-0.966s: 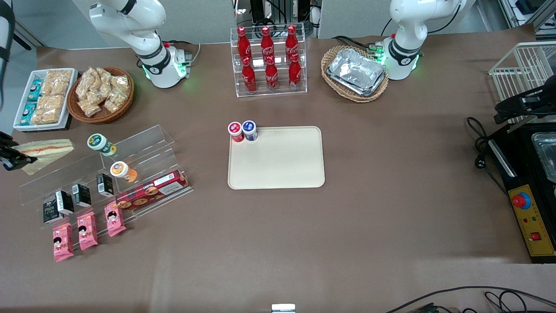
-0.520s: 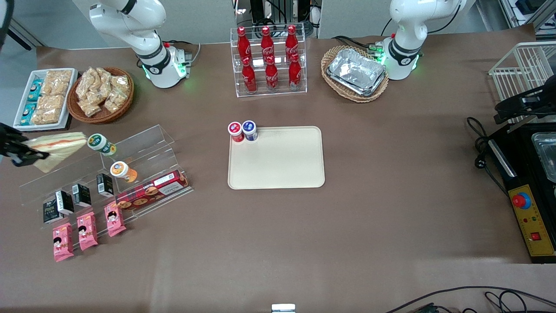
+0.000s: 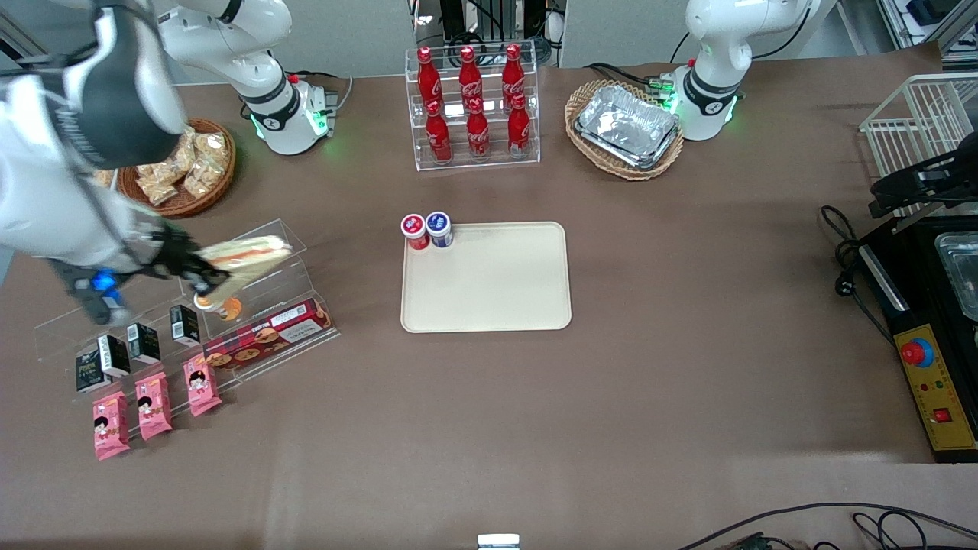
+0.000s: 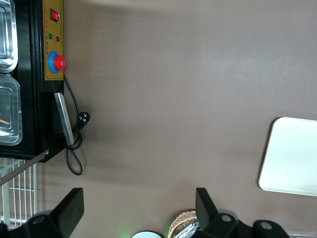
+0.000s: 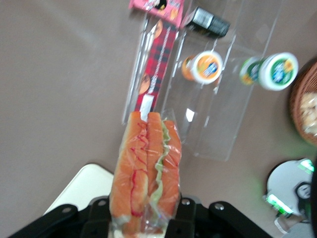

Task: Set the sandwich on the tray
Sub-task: 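Carry the sandwich over the cream tray and lower it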

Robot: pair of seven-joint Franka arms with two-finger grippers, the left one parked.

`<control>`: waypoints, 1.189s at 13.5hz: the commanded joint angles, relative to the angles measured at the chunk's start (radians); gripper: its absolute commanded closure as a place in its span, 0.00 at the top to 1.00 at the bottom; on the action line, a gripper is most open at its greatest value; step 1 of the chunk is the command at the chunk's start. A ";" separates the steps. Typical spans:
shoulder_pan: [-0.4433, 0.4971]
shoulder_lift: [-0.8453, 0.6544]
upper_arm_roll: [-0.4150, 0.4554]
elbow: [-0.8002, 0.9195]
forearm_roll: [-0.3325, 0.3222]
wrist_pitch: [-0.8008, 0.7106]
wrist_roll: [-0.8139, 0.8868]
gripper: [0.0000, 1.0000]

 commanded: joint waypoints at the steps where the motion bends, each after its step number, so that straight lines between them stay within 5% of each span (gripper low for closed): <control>1: 0.027 0.067 0.078 0.032 0.010 0.056 0.152 0.38; 16: 0.351 0.375 0.095 0.033 0.042 0.471 0.763 0.39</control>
